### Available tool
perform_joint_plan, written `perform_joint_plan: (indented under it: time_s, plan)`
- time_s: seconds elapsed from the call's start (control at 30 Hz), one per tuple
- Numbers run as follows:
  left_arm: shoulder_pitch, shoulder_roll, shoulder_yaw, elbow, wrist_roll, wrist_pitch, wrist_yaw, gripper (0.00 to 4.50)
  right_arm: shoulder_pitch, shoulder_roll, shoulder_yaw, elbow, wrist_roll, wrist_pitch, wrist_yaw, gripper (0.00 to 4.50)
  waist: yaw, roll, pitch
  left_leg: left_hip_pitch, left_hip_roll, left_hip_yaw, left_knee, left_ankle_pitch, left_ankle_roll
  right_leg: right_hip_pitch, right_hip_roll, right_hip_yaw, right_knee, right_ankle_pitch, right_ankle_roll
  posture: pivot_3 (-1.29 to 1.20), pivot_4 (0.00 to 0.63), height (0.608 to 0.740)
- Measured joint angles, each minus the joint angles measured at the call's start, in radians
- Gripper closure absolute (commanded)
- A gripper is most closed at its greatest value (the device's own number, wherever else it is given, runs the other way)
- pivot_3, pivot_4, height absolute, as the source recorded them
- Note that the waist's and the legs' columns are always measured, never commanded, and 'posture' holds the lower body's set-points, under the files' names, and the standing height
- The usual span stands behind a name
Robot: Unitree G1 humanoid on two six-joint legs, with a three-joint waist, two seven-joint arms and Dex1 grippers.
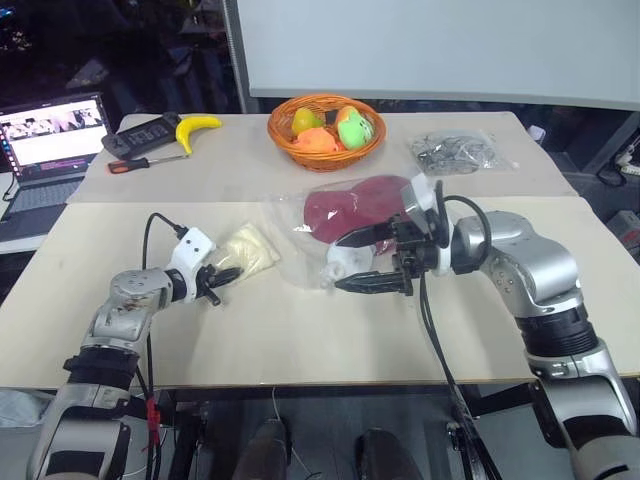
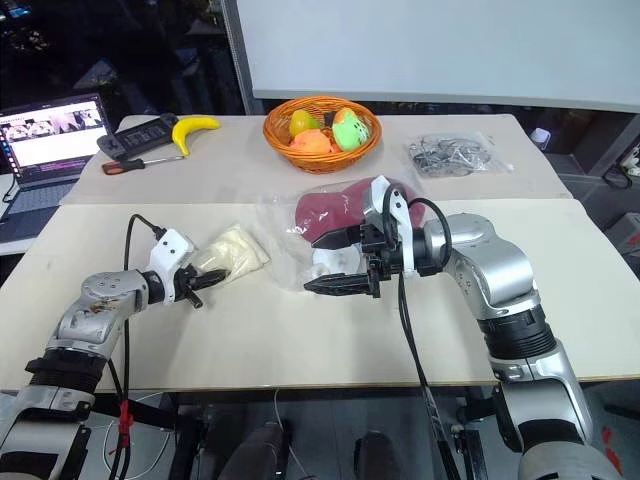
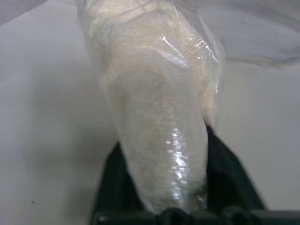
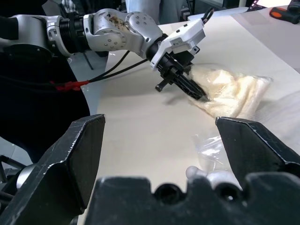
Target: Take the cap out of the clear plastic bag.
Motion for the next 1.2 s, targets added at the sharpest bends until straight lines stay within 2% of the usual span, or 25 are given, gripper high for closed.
perform_joint_plan:
  time_s: [0.07, 0.17, 0.27, 0.33, 0.4, 0.47, 0.57, 0.7, 0.77, 0.9, 0.97, 1.0, 1.07, 1.2]
  plan:
    - [0.008, -0.006, 0.006, -0.011, 0.008, -0.003, 0.006, 4.28, 0.0, 0.0, 0.0, 0.0, 0.0, 0.0, -0.003, 0.0, 0.0, 0.0, 0.0, 0.0, 0.0, 0.0, 0.0, 0.0, 0.0, 0.0, 0.0, 0.0, 0.0, 0.0, 0.0, 0.0, 0.15, 0.74]
    - [0.077, -0.022, 0.056, -0.138, -0.039, 0.048, 0.004, 4.28, 0.002, 0.001, 0.0, -0.001, -0.001, 0.0, -0.013, 0.0, -0.004, 0.0, 0.0, -0.002, 0.0, 0.0, 0.0, 0.0, 0.0, -0.001, 0.0, 0.0, -0.001, 0.001, -0.002, 0.0, 0.15, 0.74]
    - [0.149, -0.027, 0.068, -0.352, -0.19, 0.201, -0.056, 4.28, 0.006, 0.003, 0.001, -0.001, -0.002, 0.0, -0.019, 0.0, -0.005, -0.004, 0.003, -0.009, 0.0, -0.001, 0.0, 0.0, 0.0, -0.007, 0.0, 0.0, -0.001, 0.002, -0.004, 0.0, 0.15, 0.74]
    - [0.17, 0.012, 0.104, -0.553, -0.361, 0.361, -0.102, 4.28, 0.013, 0.004, 0.002, -0.003, -0.002, 0.0, -0.021, 0.0, -0.011, -0.007, 0.004, -0.015, 0.001, -0.001, 0.0, 0.0, 0.0, -0.015, 0.0, 0.0, 0.0, 0.002, -0.004, 0.0, 0.15, 0.74]
    - [0.165, 0.044, 0.155, -0.614, -0.428, 0.43, -0.105, 4.28, 0.021, 0.003, 0.001, -0.003, -0.002, 0.0, -0.025, 0.0, -0.013, -0.007, 0.005, -0.016, 0.0, -0.001, 0.0, 0.0, 0.0, -0.016, 0.0, 0.001, 0.001, 0.002, -0.004, 0.0, 0.15, 0.74]
    - [0.126, 0.051, 0.206, -0.592, -0.456, 0.48, -0.074, 4.28, 0.026, 0.004, 0.001, -0.003, -0.002, 0.0, -0.035, 0.0, -0.016, -0.007, 0.005, -0.016, 0.001, -0.001, 0.001, 0.0, 0.0, -0.017, 0.001, 0.0, 0.002, 0.002, -0.004, 0.0, 0.15, 0.74]
    - [0.016, 0.047, 0.224, -0.414, -0.399, 0.47, 0.02, 4.28, 0.033, 0.008, 0.0, -0.009, -0.001, 0.0, -0.044, 0.0, -0.015, -0.007, 0.005, -0.015, 0.001, -0.001, 0.001, 0.001, 0.001, -0.017, 0.002, 0.0, 0.003, 0.001, -0.002, 0.0, 0.15, 0.74]
    - [-0.249, -0.009, 0.241, 0.072, -0.249, 0.314, 0.216, 4.28, 0.046, 0.02, -0.001, -0.021, -0.003, 0.0, -0.062, 0.0, -0.008, -0.009, 0.006, -0.017, 0.001, -0.002, 0.002, 0.001, 0.001, -0.017, 0.003, -0.002, 0.003, 0.001, -0.001, 0.0, 0.15, 0.74]
    - [-0.42, -0.031, 0.252, 0.435, -0.163, 0.128, 0.35, 4.28, 0.058, 0.022, -0.002, -0.035, -0.002, 0.001, -0.08, 0.0, -0.007, -0.01, 0.006, -0.018, -0.001, -0.002, 0.002, 0.001, 0.001, -0.017, 0.0, -0.002, 0.001, 0.003, -0.003, 0.0, 0.15, 0.74]
    - [-0.561, -0.027, 0.27, 0.849, -0.049, -0.136, 0.583, 4.28, 0.081, 0.017, -0.007, -0.073, 0.001, 0.018, -0.106, 0.0, -0.016, -0.01, 0.005, -0.023, -0.002, -0.001, 0.002, 0.0, 0.001, -0.02, -0.001, -0.002, -0.001, 0.003, -0.001, 0.0, 0.15, 0.74]
    - [-0.566, -0.026, 0.277, 0.93, -0.017, -0.188, 0.645, 3.46, 0.092, 0.013, -0.009, -0.083, 0.001, 0.029, -0.116, 0.0, -0.018, -0.011, 0.005, -0.023, -0.002, -0.001, 0.002, 0.0, 0.001, -0.021, -0.001, -0.002, 0.0, 0.003, -0.001, 0.0, 0.15, 0.74]
    - [-0.566, -0.026, 0.279, 0.952, -0.01, -0.2, 0.662, 3.31, 0.096, 0.012, -0.009, -0.087, 0.002, 0.032, -0.12, 0.0, -0.018, -0.011, 0.006, -0.023, -0.002, -0.001, 0.002, 0.0, 0.001, -0.021, -0.001, -0.002, 0.0, 0.003, -0.001, 0.0, 0.15, 0.74]
    - [-0.566, -0.025, 0.291, 1.008, 0.023, -0.221, 0.72, 2.53, 0.105, 0.009, -0.01, -0.099, 0.002, 0.04, -0.132, 0.0, -0.017, -0.011, 0.006, -0.023, -0.002, -0.001, 0.002, 0.001, 0.0, -0.021, -0.001, -0.002, 0.001, 0.003, -0.001, 0.0, 0.15, 0.74]
    - [-0.566, -0.003, 0.297, 1.026, 0.068, -0.242, 0.779, 1.07, 0.11, 0.003, -0.012, -0.127, 0.011, 0.054, -0.146, 0.0, -0.017, -0.011, 0.006, -0.022, -0.001, -0.002, 0.003, 0.002, -0.002, -0.02, 0.0, -0.003, 0.002, 0.004, 0.0, 0.0, 0.15, 0.74]
